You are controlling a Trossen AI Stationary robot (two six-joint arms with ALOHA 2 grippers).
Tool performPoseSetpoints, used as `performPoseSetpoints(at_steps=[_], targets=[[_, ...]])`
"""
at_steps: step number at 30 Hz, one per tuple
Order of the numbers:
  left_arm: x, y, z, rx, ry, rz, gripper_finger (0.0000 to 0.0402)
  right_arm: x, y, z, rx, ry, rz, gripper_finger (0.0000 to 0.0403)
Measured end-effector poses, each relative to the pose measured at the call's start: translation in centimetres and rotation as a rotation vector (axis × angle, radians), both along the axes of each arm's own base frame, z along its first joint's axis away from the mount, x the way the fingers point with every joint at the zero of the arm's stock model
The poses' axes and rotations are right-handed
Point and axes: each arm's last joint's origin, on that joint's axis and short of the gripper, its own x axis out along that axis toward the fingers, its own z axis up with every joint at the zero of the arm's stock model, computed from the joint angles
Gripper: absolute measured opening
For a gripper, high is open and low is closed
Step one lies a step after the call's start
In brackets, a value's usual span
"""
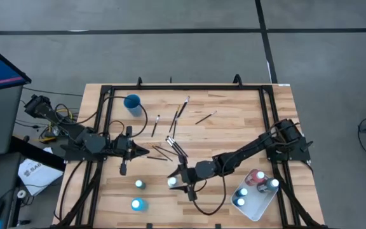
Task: Pick & Place Paint Supplies
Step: Put the large white paint bottle into the white bin
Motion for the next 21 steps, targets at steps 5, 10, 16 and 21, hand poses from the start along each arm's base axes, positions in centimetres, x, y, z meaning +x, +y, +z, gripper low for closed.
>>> performPoseSetpoints(at_steps=[5, 10, 16, 21], targets=[[0.00, 0.00, 0.00, 0.001, 0.000, 0.000, 0.0000, -0.02, -0.02, -0.06, -0.003, 0.009, 0.001, 0.0138], [0.00, 0.00, 0.00, -0.001, 0.000, 0.002, 0.0000, -0.02, -0.02, -0.04, -0.004, 0.011, 0.000, 0.0107], [0.00, 0.01, 0.00, -0.001, -0.001, 0.004, 0.0000, -0.05, 0.03, -0.04, -0.002, 0.014, 0.000, 0.0116], [0.00, 0.01, 0.00, -0.001, 0.000, 0.004, 0.0000, -0.52, 0.66, 0.32, -0.011, 0.016, 0.018, 0.0118]])
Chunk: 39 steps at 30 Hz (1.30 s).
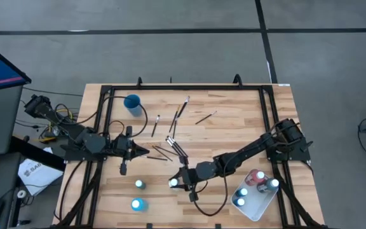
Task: Pick & Place Paint Supplies
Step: Put the large white paint bottle into the white bin
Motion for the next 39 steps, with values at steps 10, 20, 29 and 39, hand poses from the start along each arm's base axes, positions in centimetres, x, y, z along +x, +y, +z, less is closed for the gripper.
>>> performPoseSetpoints(at_steps=[10, 20, 29, 39], targets=[[0.0, 0.0, 0.0, 0.000, 0.000, 0.000, 0.0000, -1.3, 1.2, 1.1, -0.001, 0.042, 0.032, 0.0110], [0.0, 0.0, 0.0, 0.000, -0.001, -0.001, 0.0000, -5.6, 3.1, 6.6, 0.021, 0.044, 0.116, 0.0108], [0.0, 0.0, 0.0, 0.002, 0.000, -0.005, 0.0000, -11.3, 4.4, 10.9, 0.024, 0.087, 0.074, 0.0115], [0.0, 0.0, 0.0, 0.000, -0.001, -0.003, 0.0000, -18.8, 5.9, 13.3, -0.001, 0.101, -0.094, 0.0120]])
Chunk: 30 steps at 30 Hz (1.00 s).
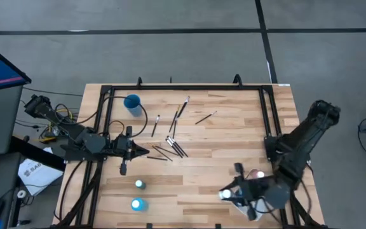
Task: Pick & Place Paint Supplies
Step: Put the large white paint bottle into the white bin
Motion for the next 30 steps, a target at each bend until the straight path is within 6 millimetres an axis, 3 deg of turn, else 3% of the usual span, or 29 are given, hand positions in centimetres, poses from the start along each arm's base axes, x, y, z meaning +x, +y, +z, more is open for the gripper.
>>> performPoseSetpoints(at_steps=[14, 30], targets=[[0.0, 0.0, 0.0, -0.002, -0.002, 0.004, 0.0000, -8.9, 1.8, -1.0, 0.039, -0.062, -0.220, 0.0118], [0.0, 0.0, 0.0, -0.001, -0.004, 0.003, 0.0000, -12.9, 2.2, -2.1, 0.178, -0.016, -0.212, 0.0119]])
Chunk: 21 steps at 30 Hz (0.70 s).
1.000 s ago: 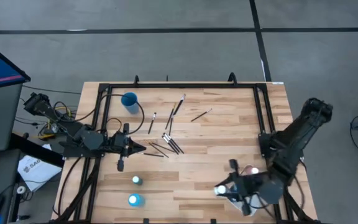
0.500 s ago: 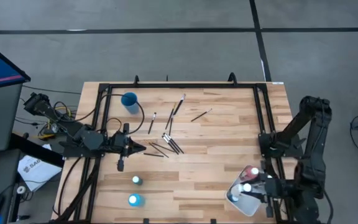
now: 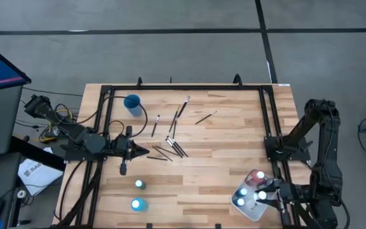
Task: Pick & Place Paint Supplies
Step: Put the large white paint bottle into the white bin
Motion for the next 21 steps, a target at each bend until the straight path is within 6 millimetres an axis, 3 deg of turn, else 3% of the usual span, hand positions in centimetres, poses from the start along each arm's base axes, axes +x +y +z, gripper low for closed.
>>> performPoseSetpoints(at_steps=[21], targets=[[0.0, 0.0, 0.1, -0.006, -0.007, 0.000, 0.0000, 0.2, 2.4, -6.2, -0.073, 0.091, -0.140, 0.0122]])
